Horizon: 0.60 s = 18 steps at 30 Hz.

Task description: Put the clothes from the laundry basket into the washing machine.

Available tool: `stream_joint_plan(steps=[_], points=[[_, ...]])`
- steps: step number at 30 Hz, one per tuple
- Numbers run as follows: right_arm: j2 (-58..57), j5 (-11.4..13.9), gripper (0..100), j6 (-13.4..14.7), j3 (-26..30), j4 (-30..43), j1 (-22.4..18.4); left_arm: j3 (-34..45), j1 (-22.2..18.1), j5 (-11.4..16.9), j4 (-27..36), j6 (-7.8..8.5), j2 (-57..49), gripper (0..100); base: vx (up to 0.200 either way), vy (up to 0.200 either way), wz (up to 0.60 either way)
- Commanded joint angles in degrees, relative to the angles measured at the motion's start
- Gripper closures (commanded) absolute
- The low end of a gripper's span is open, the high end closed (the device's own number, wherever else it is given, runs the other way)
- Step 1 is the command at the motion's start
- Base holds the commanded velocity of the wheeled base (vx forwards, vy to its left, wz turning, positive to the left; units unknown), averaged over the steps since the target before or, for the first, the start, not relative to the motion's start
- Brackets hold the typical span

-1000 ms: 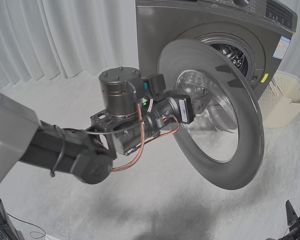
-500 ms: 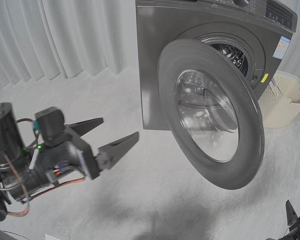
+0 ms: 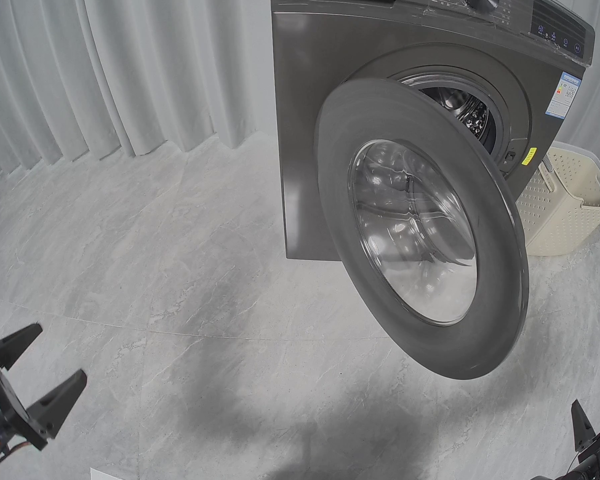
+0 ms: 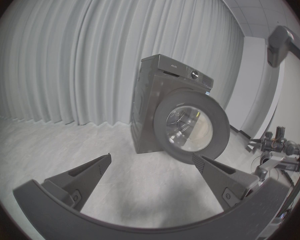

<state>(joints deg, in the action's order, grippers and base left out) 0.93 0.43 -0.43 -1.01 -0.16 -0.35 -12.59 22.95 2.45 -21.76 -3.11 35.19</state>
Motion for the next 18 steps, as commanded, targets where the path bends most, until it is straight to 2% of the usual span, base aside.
stream_joint_plan(steps=[1,2,5,6,8,9,13,18], points=[[-0.3,0.0,0,0.0,1.0,0.0,0.0,12.6,-12.7,2.2,17.2,4.43,-29.9,0,0.0,0.0,0.0],[-0.3,0.0,0,0.0,1.0,0.0,0.0,12.6,-12.7,2.2,18.2,3.81,-29.9,0,0.0,0.0,0.0],[-0.3,0.0,0,0.0,1.0,0.0,0.0,12.6,-12.7,1.2,18.0,3.64,-29.9,0,0.0,0.0,0.0],[-0.3,0.0,0,0.0,1.0,0.0,0.0,12.6,-12.8,0.5,19.0,4.34,-29.9,0,0.0,0.0,0.0],[-0.3,0.0,0,0.0,1.0,0.0,0.0,12.4,-14.2,-3.6,23.1,3.46,-29.8,0,0.0,0.0,0.0],[-0.3,0.0,0,0.0,1.0,0.0,0.0,12.2,-15.7,-4.6,23.9,3.2,-29.9,0,0.0,0.0,0.0],[-0.3,0.0,0,0.0,1.0,0.0,0.0,12.5,-17.2,-4.0,22.0,3.02,-29.9,0,0.0,0.0,0.0],[-0.3,0.0,0,0.0,1.0,0.0,-0.1,12.6,-17.2,-3.7,21.7,3.81,-29.9,0,0.0,0.0,0.0]])
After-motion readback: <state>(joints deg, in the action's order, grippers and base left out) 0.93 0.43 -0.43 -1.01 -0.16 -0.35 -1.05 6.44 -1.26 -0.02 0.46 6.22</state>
